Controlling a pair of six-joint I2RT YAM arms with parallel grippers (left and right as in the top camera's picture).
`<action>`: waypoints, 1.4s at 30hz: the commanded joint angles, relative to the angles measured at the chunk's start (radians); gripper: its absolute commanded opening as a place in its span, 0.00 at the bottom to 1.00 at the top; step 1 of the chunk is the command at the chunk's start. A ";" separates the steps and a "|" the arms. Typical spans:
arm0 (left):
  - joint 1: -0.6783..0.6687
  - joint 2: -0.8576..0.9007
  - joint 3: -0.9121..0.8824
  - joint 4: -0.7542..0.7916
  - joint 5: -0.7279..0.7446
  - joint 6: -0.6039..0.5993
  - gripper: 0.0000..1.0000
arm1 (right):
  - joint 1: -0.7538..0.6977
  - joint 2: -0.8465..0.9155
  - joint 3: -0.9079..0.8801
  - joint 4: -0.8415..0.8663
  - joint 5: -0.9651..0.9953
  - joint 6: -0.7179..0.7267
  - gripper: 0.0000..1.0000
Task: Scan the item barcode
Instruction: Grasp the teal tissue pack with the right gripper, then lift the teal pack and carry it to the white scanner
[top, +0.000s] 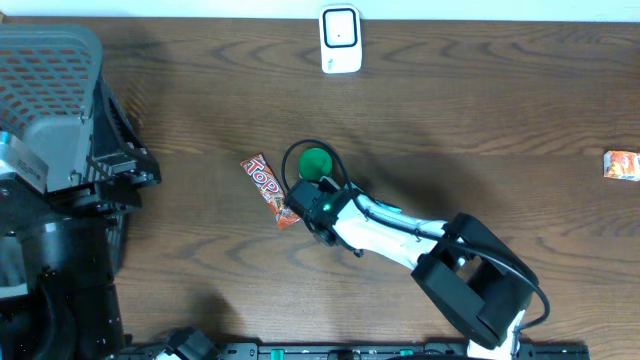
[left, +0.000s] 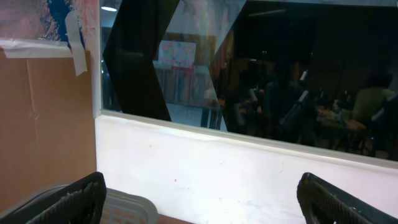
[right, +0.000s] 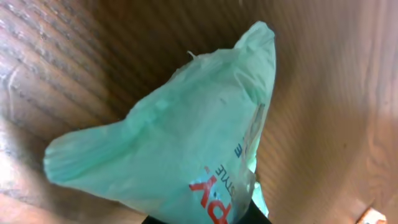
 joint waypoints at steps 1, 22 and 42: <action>0.003 -0.004 -0.004 0.002 -0.006 0.013 0.98 | -0.028 0.041 0.007 -0.108 -0.426 -0.002 0.01; 0.003 -0.004 -0.004 0.002 -0.006 0.013 0.98 | -0.547 -0.300 0.150 -0.462 -1.677 -0.408 0.01; 0.003 -0.004 -0.004 0.002 -0.006 0.013 0.98 | -0.695 0.021 0.000 -0.174 -2.076 -0.389 0.01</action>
